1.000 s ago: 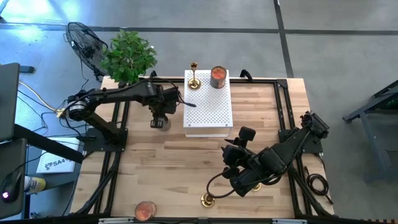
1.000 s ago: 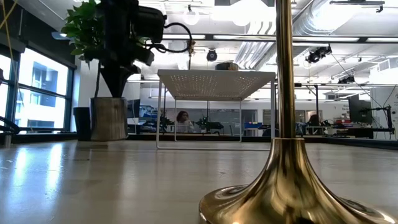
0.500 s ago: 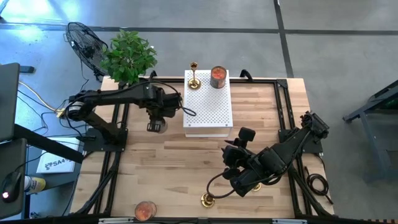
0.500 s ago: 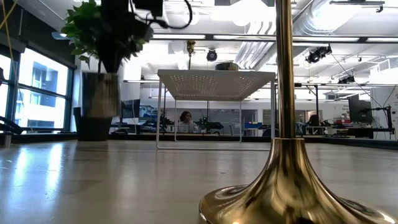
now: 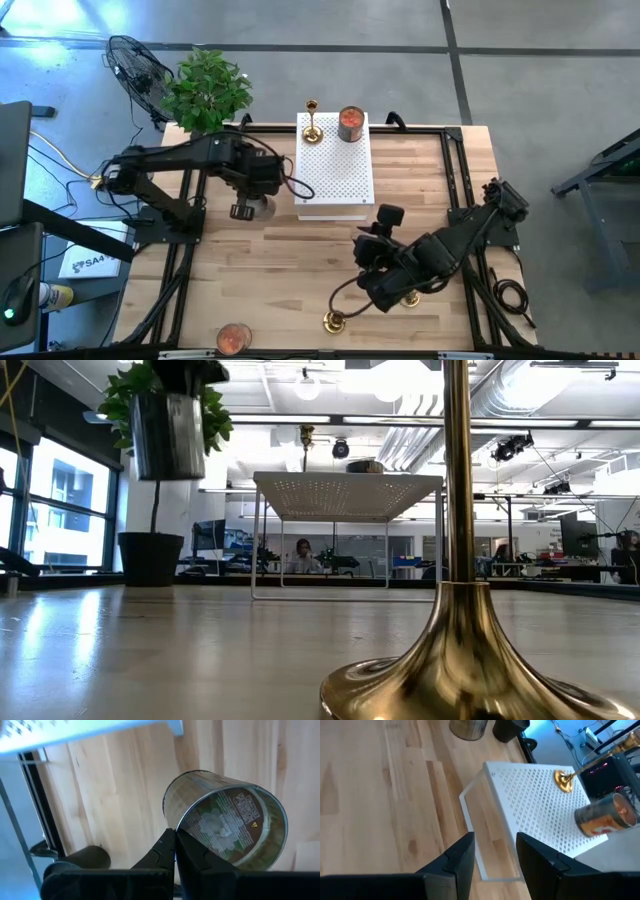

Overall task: Pick & Place candle stick holders
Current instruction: Put the brown scented candle on the shelf

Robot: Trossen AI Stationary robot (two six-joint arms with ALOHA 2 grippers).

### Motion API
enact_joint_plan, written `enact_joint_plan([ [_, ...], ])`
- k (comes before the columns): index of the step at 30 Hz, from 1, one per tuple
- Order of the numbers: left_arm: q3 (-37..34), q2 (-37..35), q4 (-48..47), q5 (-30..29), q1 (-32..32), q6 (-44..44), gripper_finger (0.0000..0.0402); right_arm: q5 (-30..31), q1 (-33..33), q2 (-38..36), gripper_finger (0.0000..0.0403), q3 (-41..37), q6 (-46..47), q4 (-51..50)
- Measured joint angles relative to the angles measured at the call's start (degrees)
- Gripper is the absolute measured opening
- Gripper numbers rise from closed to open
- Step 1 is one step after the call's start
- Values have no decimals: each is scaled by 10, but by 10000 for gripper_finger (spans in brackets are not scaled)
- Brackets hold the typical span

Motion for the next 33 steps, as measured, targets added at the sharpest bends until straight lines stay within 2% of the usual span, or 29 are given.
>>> enact_joint_plan([
  [3, 17, 0, -2, 0, -5, -8, 0, -13, -11, 0, 140, 0, -18, 31],
  [10, 20, 0, -2, 2, -3, -1, 0, -120, -18, 0, 140, 0, -42, 71],
  [18, 20, 0, -1, 3, -3, 3, 0, -153, -18, 0, 146, 0, -66, 110],
  [25, 20, 0, -1, 3, -3, 10, 0, -229, -20, 0, 214, 0, -137, 168],
  [33, 20, 0, -1, 5, -3, 8, 0, -193, -21, 0, 313, 0, -140, 173],
])
